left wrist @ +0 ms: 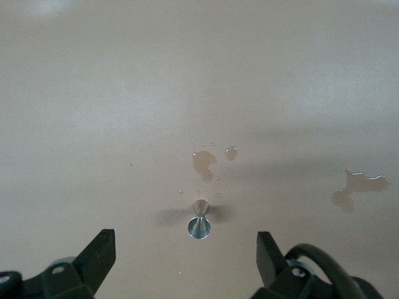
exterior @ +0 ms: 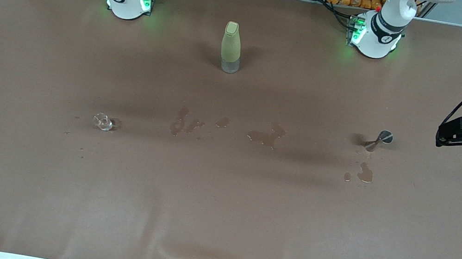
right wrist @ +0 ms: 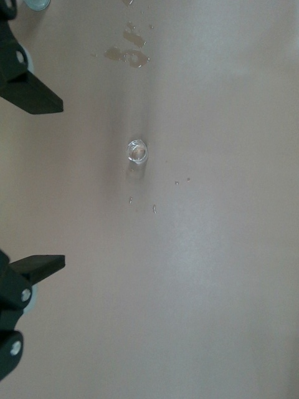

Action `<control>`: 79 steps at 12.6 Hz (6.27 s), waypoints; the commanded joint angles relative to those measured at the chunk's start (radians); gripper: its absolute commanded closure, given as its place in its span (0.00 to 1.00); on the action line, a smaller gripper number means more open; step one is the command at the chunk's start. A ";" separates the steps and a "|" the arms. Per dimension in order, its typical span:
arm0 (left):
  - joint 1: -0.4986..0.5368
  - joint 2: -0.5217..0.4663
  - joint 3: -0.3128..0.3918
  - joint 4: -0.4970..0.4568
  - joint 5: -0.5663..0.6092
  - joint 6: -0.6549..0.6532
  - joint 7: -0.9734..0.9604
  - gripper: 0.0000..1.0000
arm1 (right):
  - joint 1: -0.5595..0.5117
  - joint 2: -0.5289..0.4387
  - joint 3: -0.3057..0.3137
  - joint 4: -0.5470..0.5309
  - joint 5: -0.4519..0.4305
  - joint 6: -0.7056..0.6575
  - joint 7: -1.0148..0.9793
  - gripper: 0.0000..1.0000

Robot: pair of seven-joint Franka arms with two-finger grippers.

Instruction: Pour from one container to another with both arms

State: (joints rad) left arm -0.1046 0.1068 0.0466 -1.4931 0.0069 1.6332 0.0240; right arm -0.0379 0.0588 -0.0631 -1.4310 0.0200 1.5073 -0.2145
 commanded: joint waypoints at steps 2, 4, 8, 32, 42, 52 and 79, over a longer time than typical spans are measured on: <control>0.002 -0.015 0.007 -0.007 -0.018 0.000 0.004 0.00 | 0.010 0.010 -0.014 0.026 -0.003 -0.010 0.012 0.00; 0.000 -0.015 0.006 -0.007 -0.016 0.000 0.004 0.00 | 0.012 0.012 -0.014 0.026 -0.002 -0.013 0.014 0.00; -0.007 -0.015 0.006 -0.007 -0.015 0.000 0.001 0.00 | 0.001 0.012 -0.012 0.027 0.000 -0.012 0.012 0.00; -0.007 -0.004 0.006 -0.015 -0.013 0.000 0.076 0.00 | -0.007 0.013 -0.014 0.041 -0.002 -0.007 0.017 0.00; -0.007 -0.006 0.006 -0.016 -0.015 0.000 0.079 0.00 | -0.007 0.013 -0.014 0.041 0.003 -0.007 0.113 0.00; 0.115 0.019 0.009 -0.082 -0.235 -0.001 0.531 0.00 | -0.011 0.016 -0.014 0.041 -0.005 -0.010 -0.139 0.00; 0.437 0.382 0.010 -0.467 -0.665 0.108 2.412 0.00 | -0.149 0.260 -0.184 -0.370 0.705 0.160 -2.104 0.00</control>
State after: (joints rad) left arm 0.3252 0.4749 0.0596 -1.9619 -0.6284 1.7367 2.3996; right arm -0.1728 0.2743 -0.2380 -1.7834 0.6463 1.6657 -2.2218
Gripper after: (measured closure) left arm 0.000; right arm 0.000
